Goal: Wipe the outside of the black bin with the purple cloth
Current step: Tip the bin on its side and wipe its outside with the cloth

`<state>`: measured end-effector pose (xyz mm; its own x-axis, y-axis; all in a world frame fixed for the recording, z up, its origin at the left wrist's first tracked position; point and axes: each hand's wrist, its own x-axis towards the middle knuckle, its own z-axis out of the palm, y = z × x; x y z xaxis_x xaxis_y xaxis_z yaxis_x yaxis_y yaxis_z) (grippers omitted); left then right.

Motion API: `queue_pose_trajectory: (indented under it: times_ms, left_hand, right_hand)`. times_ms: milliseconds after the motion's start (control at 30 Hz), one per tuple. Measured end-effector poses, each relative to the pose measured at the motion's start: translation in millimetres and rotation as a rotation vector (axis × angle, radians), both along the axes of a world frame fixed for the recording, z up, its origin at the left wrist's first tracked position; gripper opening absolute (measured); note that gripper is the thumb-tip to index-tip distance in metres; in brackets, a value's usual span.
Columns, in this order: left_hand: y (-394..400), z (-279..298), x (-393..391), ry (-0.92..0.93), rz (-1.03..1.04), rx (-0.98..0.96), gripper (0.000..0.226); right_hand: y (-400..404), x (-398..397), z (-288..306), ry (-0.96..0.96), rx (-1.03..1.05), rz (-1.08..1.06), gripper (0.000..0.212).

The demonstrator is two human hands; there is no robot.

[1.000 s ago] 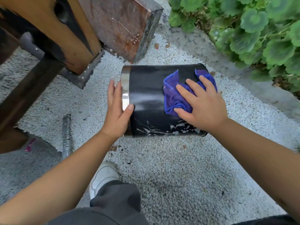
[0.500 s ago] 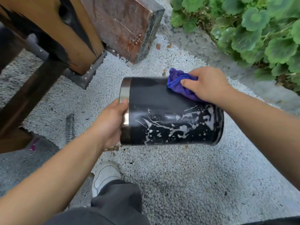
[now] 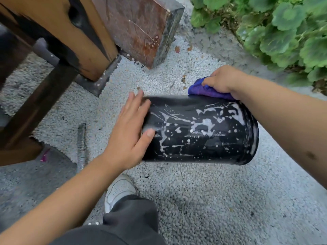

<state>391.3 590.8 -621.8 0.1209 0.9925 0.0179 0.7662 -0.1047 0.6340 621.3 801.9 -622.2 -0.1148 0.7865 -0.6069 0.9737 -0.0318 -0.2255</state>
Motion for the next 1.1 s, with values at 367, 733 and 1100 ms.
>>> queue_pose_trajectory:
  times_ms: [367, 733, 1100]
  left_hand:
    - [19.0, 9.6, 4.4, 0.134, 0.102, -0.121, 0.084]
    - [51.4, 17.4, 2.5, 0.108, 0.199, -0.165, 0.095]
    - [81.1, 8.0, -5.7, -0.055, 0.264, -0.237, 0.093]
  right_hand:
    - [-18.2, -53.4, 19.6, 0.423, -0.231, 0.078, 0.006]
    - [-52.4, -87.5, 57.9, 0.571, -0.153, 0.375, 0.012]
    - [-86.9, 7.3, 62.7, 0.347, 0.383, 0.745, 0.036]
